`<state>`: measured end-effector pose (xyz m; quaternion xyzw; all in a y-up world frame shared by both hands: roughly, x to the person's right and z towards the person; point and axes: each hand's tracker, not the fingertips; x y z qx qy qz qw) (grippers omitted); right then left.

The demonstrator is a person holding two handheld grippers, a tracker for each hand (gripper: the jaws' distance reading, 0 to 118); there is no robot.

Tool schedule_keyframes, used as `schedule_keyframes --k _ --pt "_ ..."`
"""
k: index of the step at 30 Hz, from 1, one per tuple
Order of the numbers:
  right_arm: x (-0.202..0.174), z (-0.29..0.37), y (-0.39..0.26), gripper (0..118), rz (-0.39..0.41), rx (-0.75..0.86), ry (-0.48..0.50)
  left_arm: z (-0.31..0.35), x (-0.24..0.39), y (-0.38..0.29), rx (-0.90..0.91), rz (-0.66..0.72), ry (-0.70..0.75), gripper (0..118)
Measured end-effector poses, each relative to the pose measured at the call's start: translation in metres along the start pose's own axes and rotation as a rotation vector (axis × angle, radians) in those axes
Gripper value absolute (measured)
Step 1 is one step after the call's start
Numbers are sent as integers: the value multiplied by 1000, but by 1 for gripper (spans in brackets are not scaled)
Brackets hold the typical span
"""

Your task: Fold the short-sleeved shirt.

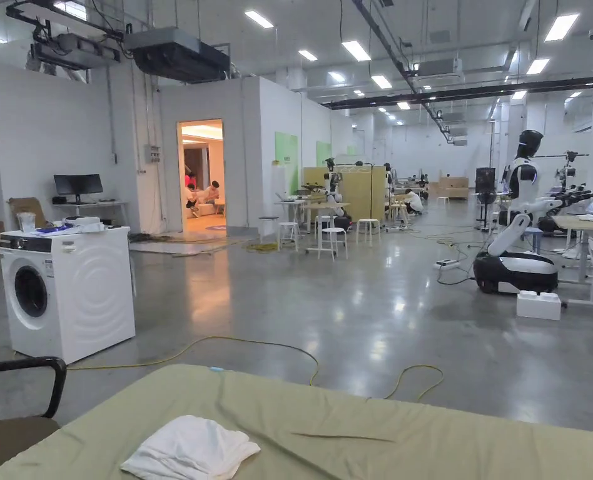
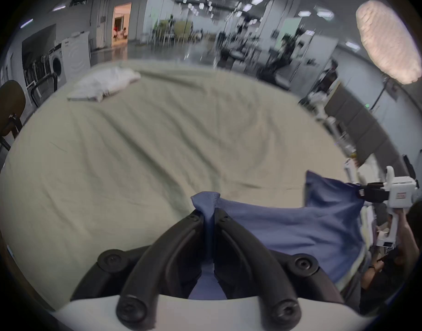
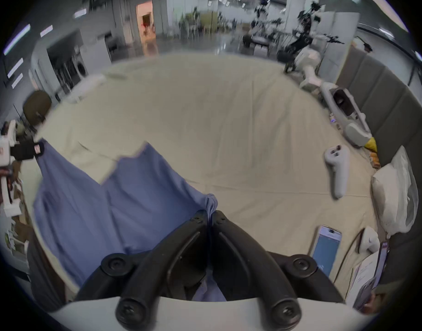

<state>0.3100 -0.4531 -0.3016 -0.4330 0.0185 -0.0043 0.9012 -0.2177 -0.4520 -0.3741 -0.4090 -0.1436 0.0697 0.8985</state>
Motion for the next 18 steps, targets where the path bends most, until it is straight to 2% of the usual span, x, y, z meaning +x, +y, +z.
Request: schedule_keyframes --k 3,6,7,11,14,18 --pt "6 67 1 2 -98 170 73 70 -1 11 155 -3 -69 9" --pt "2 134 8 2 -136 362 94 145 18 32 315 -7 -107 9" --pt "0 156 13 2 -137 439 82 166 22 40 379 -13 -127 9" --pt "-7 224 54 2 -108 569 85 228 35 83 529 -76 -183 9" --pt "-17 264 91 2 -39 655 -3 260 48 118 611 -119 -153 9" --pt "-18 303 137 2 -31 729 -54 291 52 161 671 -170 -79 8"
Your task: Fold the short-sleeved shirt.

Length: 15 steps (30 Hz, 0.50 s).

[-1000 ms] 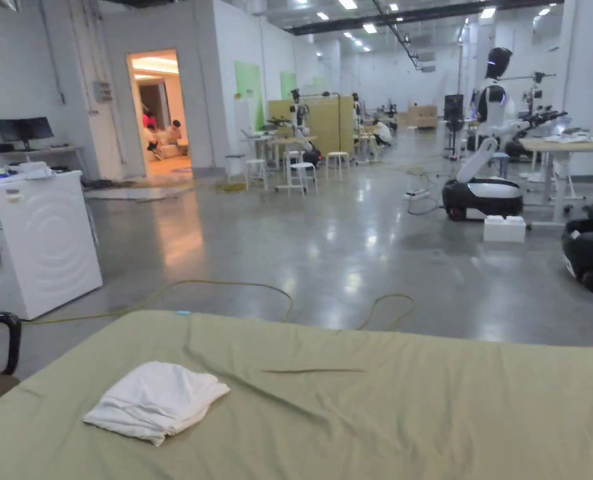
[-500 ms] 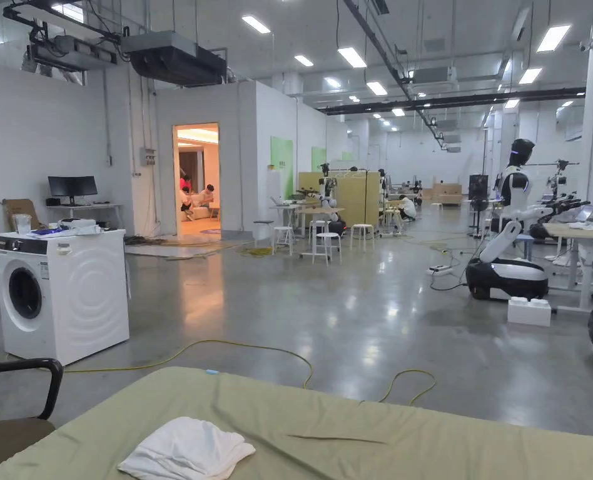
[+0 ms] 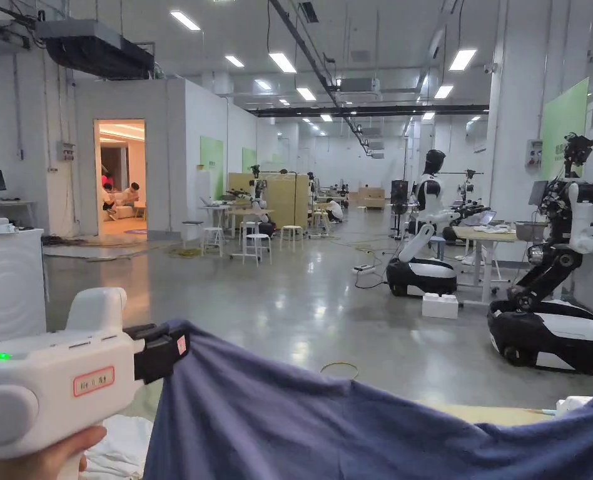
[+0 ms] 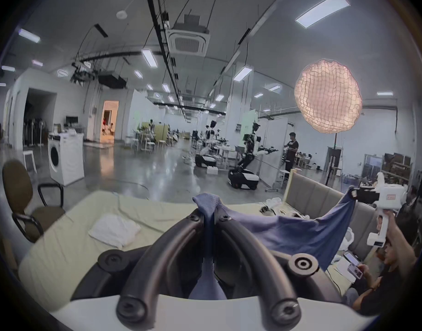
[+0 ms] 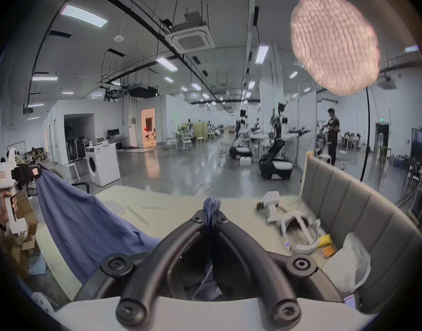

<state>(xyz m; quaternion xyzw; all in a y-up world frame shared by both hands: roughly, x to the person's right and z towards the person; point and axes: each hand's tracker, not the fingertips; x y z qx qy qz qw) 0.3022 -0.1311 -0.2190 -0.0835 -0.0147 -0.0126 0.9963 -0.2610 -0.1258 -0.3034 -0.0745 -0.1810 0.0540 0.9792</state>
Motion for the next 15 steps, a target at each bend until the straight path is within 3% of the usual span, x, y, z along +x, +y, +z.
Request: schedule_keyframes --k 3,15 --pt "7 -10 38 2 26 59 -66 -5 -10 29 41 -23 56 6" --pt "21 -78 99 2 17 110 -132 -75 -47 87 100 4 126 6"
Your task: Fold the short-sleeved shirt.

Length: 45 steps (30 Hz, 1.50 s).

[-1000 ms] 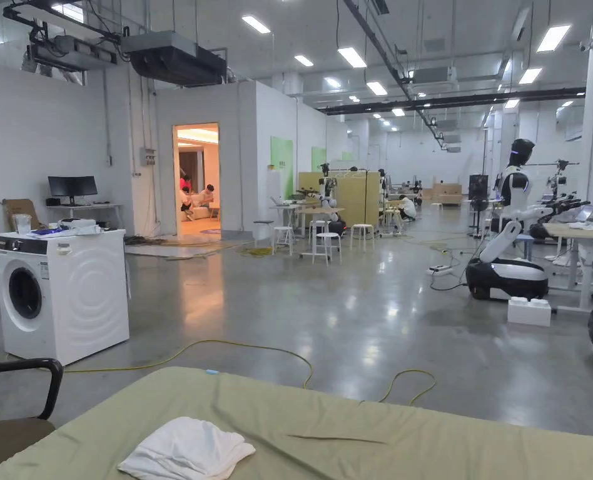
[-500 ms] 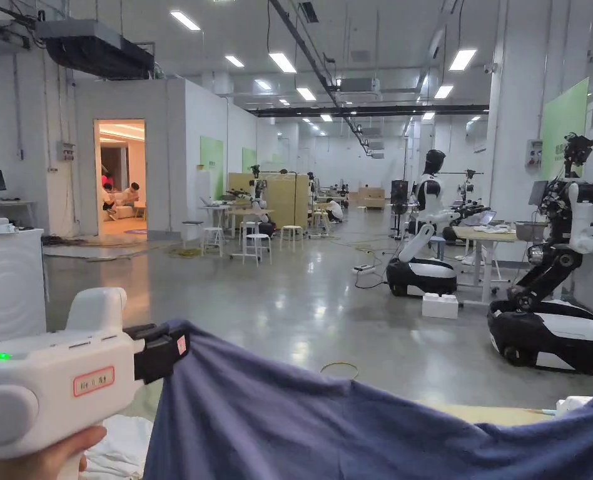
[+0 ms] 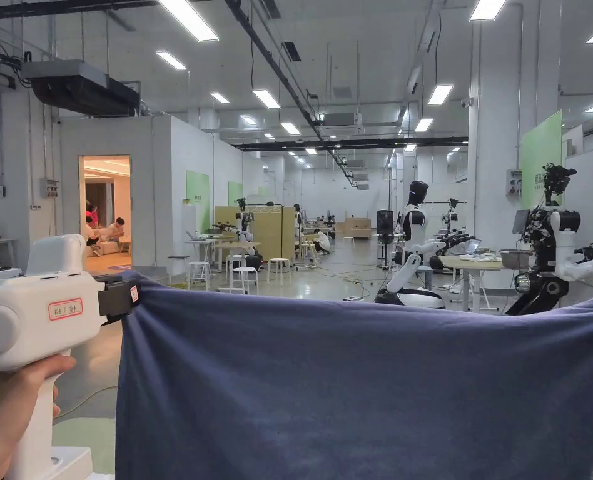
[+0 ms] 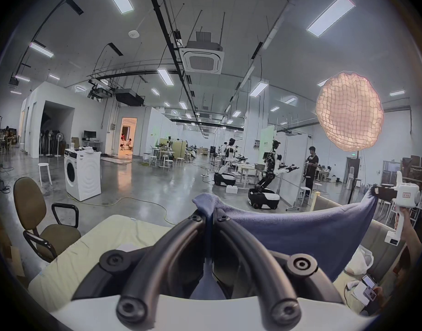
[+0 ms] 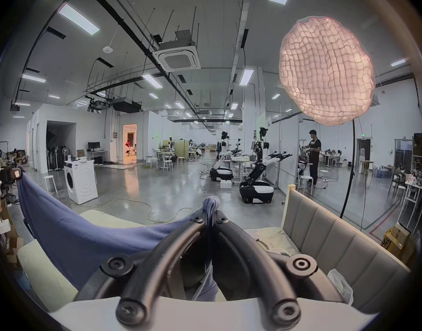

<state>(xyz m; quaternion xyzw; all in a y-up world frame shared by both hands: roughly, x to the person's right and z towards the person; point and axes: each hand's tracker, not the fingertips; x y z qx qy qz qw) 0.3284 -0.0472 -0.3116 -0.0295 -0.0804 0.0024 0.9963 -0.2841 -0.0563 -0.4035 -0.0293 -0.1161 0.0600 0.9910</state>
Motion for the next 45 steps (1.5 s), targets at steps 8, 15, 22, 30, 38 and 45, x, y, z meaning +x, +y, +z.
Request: schedule_keyframes --k 8,15,22,30,38,45 --pt "-6 -61 12 2 10 12 -33 -62 6 12 -4 -2 30 6" --pt "-8 -107 30 2 -22 22 -65 -105 -2 19 -18 24 68 6" --pt "-20 -122 40 2 4 54 -90 -119 11 20 -8 18 96 6" --pt "-16 -132 -44 2 -3 -109 -76 -131 3 -66 -163 40 90 6" --pt "-1 -129 -192 2 -115 -361 -50 -114 -1 -211 -424 105 70 6" --pt "12 -56 -300 2 -171 -464 -6 -52 -15 -315 -520 204 21 6"
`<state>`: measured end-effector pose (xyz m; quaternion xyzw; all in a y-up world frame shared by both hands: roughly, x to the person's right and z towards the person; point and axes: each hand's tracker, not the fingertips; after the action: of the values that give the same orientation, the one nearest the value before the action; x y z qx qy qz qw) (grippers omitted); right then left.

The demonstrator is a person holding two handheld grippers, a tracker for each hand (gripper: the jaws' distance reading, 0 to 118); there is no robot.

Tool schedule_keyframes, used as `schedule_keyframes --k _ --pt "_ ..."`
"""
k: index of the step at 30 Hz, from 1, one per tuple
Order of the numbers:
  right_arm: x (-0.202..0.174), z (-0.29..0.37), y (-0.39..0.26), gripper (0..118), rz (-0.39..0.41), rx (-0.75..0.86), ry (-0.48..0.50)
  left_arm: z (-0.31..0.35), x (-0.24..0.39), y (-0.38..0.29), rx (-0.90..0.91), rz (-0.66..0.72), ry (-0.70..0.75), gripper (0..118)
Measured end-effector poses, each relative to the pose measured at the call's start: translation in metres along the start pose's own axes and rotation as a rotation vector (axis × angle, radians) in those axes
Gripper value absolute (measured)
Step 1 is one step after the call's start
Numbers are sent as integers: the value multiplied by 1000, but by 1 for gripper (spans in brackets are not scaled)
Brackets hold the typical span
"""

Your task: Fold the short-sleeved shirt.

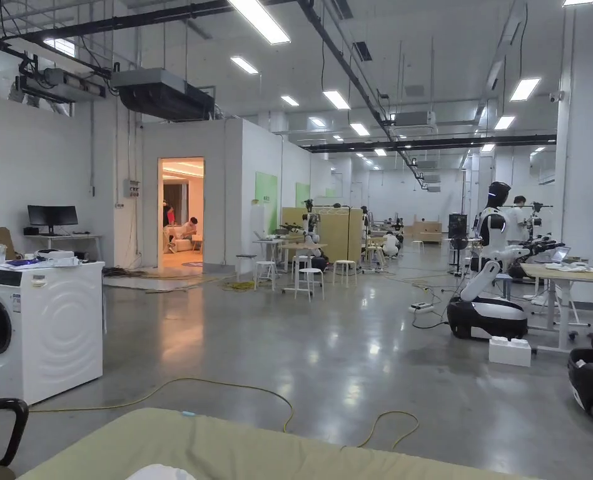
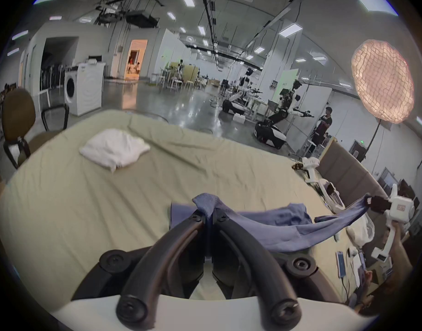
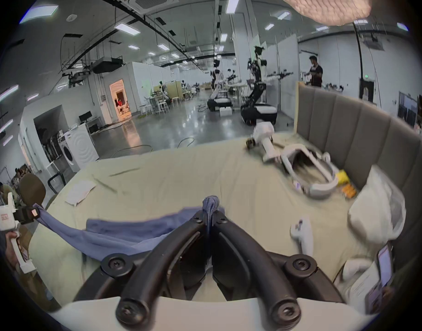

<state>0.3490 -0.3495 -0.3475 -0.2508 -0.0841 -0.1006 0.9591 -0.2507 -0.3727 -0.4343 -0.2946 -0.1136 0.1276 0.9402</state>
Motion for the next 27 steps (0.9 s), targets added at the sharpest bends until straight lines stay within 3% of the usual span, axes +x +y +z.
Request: schedule_keyframes --k 3,9,15,19,23,24,25,26,27 --pt "18 26 -64 2 -102 -62 39 27 -19 -56 -28 54 -38 6" --pt "43 78 -177 2 -207 -147 43 77 -27 -157 -169 94 -25 6" --pt "44 136 -230 2 -107 -236 22 126 -38 -208 -167 133 -19 6" --pt "58 151 -242 2 -163 -266 3 137 -50 -217 -206 121 4 6" --pt "61 147 -255 2 -118 -328 16 133 -50 -220 -270 94 21 6" --pt "59 145 -258 7 -98 -337 14 133 -51 -221 -267 99 19 13" --pt "57 143 -260 21 -79 -352 -9 135 -53 -224 -246 109 13 34" --pt "62 137 -266 62 -63 -368 -35 137 -55 -225 -222 129 5 78" --pt "64 135 -268 89 -64 -388 -46 135 -59 -227 -231 139 9 102"
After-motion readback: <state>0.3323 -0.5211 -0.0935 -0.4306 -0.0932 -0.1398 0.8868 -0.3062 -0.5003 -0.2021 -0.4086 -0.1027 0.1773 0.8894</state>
